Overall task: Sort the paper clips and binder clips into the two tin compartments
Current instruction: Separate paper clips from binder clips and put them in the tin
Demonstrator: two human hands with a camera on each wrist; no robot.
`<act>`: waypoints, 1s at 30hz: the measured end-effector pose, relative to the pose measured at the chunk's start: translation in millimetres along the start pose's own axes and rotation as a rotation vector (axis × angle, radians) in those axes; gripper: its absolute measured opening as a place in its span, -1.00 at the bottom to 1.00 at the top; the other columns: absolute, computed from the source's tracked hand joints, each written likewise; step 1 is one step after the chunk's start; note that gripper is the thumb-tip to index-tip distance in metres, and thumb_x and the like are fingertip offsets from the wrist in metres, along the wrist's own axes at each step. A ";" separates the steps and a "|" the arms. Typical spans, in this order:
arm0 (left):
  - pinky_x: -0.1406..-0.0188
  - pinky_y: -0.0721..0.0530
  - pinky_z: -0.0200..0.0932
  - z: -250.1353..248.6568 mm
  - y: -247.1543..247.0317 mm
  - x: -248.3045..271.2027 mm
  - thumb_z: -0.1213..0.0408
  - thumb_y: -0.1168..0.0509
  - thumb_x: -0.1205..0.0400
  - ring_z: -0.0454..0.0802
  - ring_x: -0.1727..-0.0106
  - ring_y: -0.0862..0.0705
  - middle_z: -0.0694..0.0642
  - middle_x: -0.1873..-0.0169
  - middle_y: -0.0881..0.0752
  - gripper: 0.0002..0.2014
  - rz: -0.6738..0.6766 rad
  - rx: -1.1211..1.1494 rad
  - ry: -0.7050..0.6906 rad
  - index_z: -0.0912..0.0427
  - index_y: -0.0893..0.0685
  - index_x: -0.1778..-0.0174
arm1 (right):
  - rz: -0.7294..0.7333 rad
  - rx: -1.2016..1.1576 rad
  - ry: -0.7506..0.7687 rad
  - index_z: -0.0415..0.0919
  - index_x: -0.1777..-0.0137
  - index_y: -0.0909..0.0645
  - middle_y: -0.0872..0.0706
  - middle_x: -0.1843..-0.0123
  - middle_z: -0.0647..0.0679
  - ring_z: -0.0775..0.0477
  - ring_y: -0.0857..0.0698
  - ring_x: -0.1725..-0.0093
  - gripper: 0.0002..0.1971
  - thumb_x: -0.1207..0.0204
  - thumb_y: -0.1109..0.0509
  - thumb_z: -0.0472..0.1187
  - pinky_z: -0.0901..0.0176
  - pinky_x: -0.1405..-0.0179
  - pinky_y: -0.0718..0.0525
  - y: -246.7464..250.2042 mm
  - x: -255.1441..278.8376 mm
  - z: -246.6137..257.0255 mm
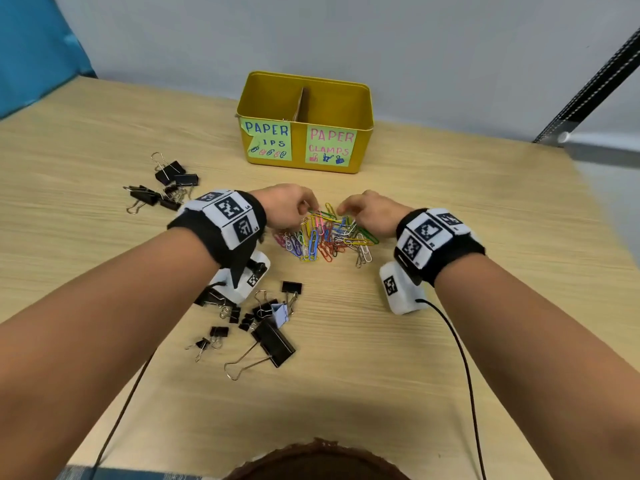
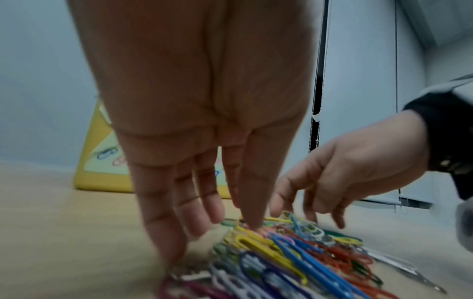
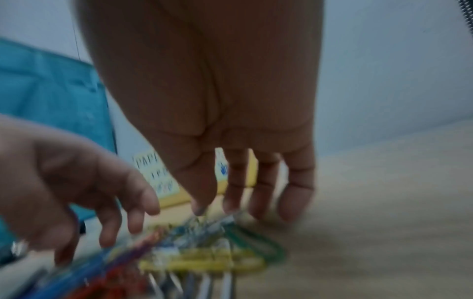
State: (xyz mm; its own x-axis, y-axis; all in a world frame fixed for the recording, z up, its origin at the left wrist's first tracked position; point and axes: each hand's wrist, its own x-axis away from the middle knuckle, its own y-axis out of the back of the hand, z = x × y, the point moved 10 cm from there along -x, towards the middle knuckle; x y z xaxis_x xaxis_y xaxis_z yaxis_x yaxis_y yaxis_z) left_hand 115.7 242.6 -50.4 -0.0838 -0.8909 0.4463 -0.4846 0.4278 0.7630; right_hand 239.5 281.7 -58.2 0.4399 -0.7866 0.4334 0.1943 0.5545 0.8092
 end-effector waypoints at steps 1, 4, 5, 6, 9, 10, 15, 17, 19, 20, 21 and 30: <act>-0.10 -0.69 0.05 5.4 0.4 3.3 0.55 -0.35 -0.42 0.08 -0.09 -0.60 0.06 -0.10 -0.52 -0.41 0.032 -0.021 0.017 0.08 -0.49 -0.37 | 0.024 0.020 -0.007 0.03 -0.40 -0.49 -0.46 -0.37 -0.15 -0.19 -0.58 -0.28 -0.53 -0.49 -0.25 -0.29 0.01 -0.26 -0.61 2.2 7.7 -2.3; 0.03 -0.74 0.11 28.2 -2.4 13.9 0.54 -0.46 -0.30 0.17 0.02 -0.64 0.09 -0.03 -0.49 -0.32 0.119 -0.087 0.099 -0.03 -0.44 -0.29 | 0.100 0.139 -0.140 0.02 -0.42 -0.34 -0.48 -0.10 -0.06 -0.14 -0.60 0.04 -0.35 -0.33 -0.47 -0.21 0.11 0.25 -0.62 10.5 48.2 -25.5; 0.14 -0.73 0.03 33.1 -4.6 17.2 0.56 -0.44 -0.31 0.15 0.08 -0.64 0.09 0.00 -0.50 -0.36 0.120 -0.076 0.131 -0.03 -0.44 -0.23 | 0.125 0.170 -0.182 -0.04 -0.39 -0.33 -0.52 0.04 -0.02 -0.09 -0.60 0.19 -0.34 -0.29 -0.48 -0.25 0.13 0.36 -0.60 7.8 60.8 -32.6; 0.23 -0.72 -0.01 35.2 -6.9 19.5 0.57 -0.42 -0.32 0.13 0.14 -0.65 0.10 0.02 -0.52 -0.41 0.104 -0.055 0.157 0.00 -0.45 -0.19 | 0.143 0.189 -0.215 -0.09 -0.36 -0.34 -0.52 0.18 -0.01 -0.03 -0.57 0.33 -0.35 -0.27 -0.49 -0.29 0.16 0.43 -0.57 2.7 70.6 -37.8; 0.33 -0.71 -0.06 24.9 -14.2 23.6 0.55 -0.42 -0.36 0.08 0.27 -0.65 0.17 0.03 -0.65 -0.52 0.041 -0.081 0.165 0.17 -0.53 -0.17 | 0.090 0.195 -0.237 -0.20 -0.29 -0.35 -0.50 0.35 -0.03 0.02 -0.49 0.48 -0.39 -0.24 -0.48 -0.40 0.24 0.55 -0.47 -9.6 74.2 -38.7; 0.36 -0.67 -0.10 18.7 -16.5 22.7 0.54 -0.42 -0.36 0.08 0.28 -0.64 0.20 0.04 -0.69 -0.55 0.026 -0.138 0.150 0.24 -0.57 -0.17 | 0.063 0.178 -0.213 -0.22 -0.28 -0.35 -0.51 0.35 -0.06 -0.01 -0.51 0.47 -0.40 -0.24 -0.47 -0.42 0.26 0.54 -0.48 -10.9 71.3 -33.9; 0.43 -0.62 -0.18 -0.5 -18.5 21.5 0.49 -0.45 -0.37 0.06 0.37 -0.66 0.31 -0.01 -0.77 -0.60 -0.019 -0.189 0.116 0.38 -0.66 -0.16 | -0.104 -0.037 -0.076 -0.19 -0.10 -0.32 -0.62 0.09 -0.19 -0.14 -0.59 0.24 -0.56 -0.30 -0.41 -0.47 0.23 0.54 -0.46 -6.5 46.2 -2.9; 0.55 -0.61 -0.22 5.4 -12.1 25.3 0.44 -0.50 -0.37 -0.02 0.48 -0.60 0.23 -0.01 -0.69 -0.50 -0.039 -0.054 0.148 0.27 -0.53 -0.21 | -0.186 -0.151 -0.070 -0.13 -0.05 -0.30 -0.65 0.03 -0.21 -0.14 -0.60 0.20 -0.57 -0.32 -0.45 -0.41 0.22 0.47 -0.47 2.2 40.9 -1.9; 0.32 -0.71 -0.10 11.5 -4.0 29.2 0.31 -0.59 -0.31 0.01 0.31 -0.62 0.20 -0.22 -0.50 -0.28 -0.056 -0.034 0.157 0.13 -0.38 -0.33 | -0.185 -0.172 -0.091 -0.11 -0.17 -0.33 -0.57 -0.09 -0.18 -0.16 -0.59 0.02 -0.43 -0.26 -0.59 -0.21 0.18 0.17 -0.56 5.4 40.7 -7.5; 0.12 -0.75 -0.02 13.3 -2.7 30.9 0.25 -0.62 -0.27 0.08 0.13 -0.65 0.20 -0.32 -0.39 -0.13 -0.044 -0.063 0.159 0.04 -0.29 -0.44 | -0.136 -0.107 -0.117 -0.09 -0.32 -0.31 -0.49 -0.20 -0.18 -0.18 -0.57 -0.14 -0.25 -0.20 -0.64 -0.07 0.09 -0.06 -0.59 2.3 40.9 -11.2; -0.03 -0.74 0.05 13.6 -2.3 33.1 0.23 -0.64 -0.24 0.16 -0.06 -0.65 0.20 -0.40 -0.28 0.01 -0.025 -0.085 0.169 -0.06 -0.18 -0.53 | -0.076 -0.013 -0.147 -0.02 -0.48 -0.22 -0.42 -0.33 -0.20 -0.23 -0.51 -0.31 -0.06 -0.13 -0.66 0.04 -0.03 -0.28 -0.56 -2.7 42.6 -13.6; -0.09 -0.75 0.06 -19.8 -21.5 12.7 0.25 -0.59 -0.30 0.18 0.02 -0.68 0.29 -0.32 -0.38 -0.15 0.070 -0.285 0.146 0.19 -0.32 -0.47 | -0.039 0.096 -0.103 -0.23 -0.42 -0.38 -0.38 -0.37 -0.26 -0.30 -0.57 -0.29 -0.20 -0.21 -0.62 -0.06 -0.06 -0.31 -0.62 -21.5 22.3 25.2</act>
State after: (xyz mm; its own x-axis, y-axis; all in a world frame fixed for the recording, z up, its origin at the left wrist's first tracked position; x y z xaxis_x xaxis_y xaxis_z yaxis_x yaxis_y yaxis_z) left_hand 142.2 225.2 -51.9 0.0275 -0.8352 0.5492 -0.2167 0.5314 0.8189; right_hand 223.0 245.3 -55.9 0.3404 -0.8336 0.4351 0.1223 0.4981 0.8585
